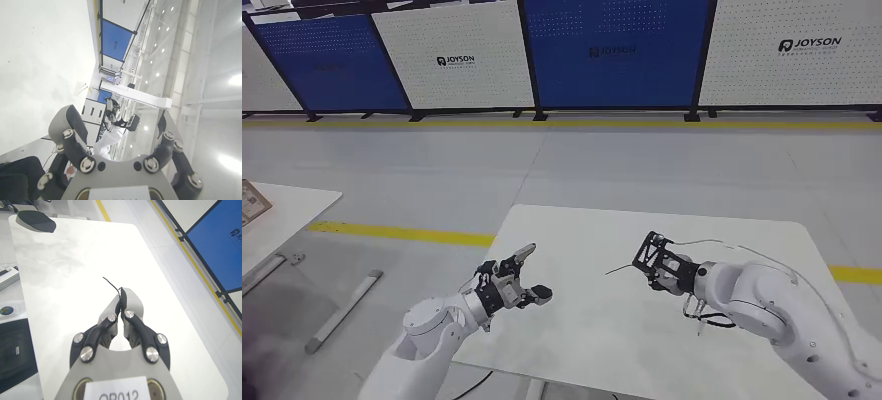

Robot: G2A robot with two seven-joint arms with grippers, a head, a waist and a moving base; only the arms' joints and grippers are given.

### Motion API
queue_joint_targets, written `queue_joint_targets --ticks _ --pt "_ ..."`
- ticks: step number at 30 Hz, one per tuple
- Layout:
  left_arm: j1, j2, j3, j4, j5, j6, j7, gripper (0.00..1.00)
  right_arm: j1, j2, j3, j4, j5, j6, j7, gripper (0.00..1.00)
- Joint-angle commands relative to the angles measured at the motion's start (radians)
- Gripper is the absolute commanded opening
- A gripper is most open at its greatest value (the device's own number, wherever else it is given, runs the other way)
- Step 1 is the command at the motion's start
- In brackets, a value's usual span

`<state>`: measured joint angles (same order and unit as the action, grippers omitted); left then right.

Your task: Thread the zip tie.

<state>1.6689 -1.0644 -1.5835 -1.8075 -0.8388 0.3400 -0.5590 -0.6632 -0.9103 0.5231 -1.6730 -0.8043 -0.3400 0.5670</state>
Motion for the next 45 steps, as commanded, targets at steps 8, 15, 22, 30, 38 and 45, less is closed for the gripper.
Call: queue_joint_targets --ticks 8,15,22,30,38,45 --pt "-0.011 0.002 0.020 -0.019 0.084 -0.008 0.045 1.00 0.005 -0.009 -0.026 -0.026 -0.121 0.000 -0.016 0.00" --pt "-0.027 0.024 0.064 -0.023 -0.020 0.000 -0.053 1.00 0.078 -0.005 -0.124 -0.052 -0.251 0.000 -0.116 0.00" --pt "-0.074 0.079 0.175 0.025 -0.229 0.000 -0.022 1.00 0.143 0.007 -0.215 -0.035 -0.276 0.000 -0.178 0.00" --pt "-0.074 0.079 0.175 0.025 -0.229 0.000 -0.022 1.00 0.143 0.007 -0.215 -0.035 -0.276 0.000 -0.178 0.00" --pt "-0.096 0.090 0.228 0.032 -0.183 0.000 0.001 1.00 0.128 0.007 -0.206 -0.054 -0.380 0.000 -0.252 0.00" --pt "-0.202 0.138 0.352 0.080 -0.294 0.000 -0.016 1.00 0.160 0.027 -0.289 -0.073 -0.536 0.000 -0.357 0.00"
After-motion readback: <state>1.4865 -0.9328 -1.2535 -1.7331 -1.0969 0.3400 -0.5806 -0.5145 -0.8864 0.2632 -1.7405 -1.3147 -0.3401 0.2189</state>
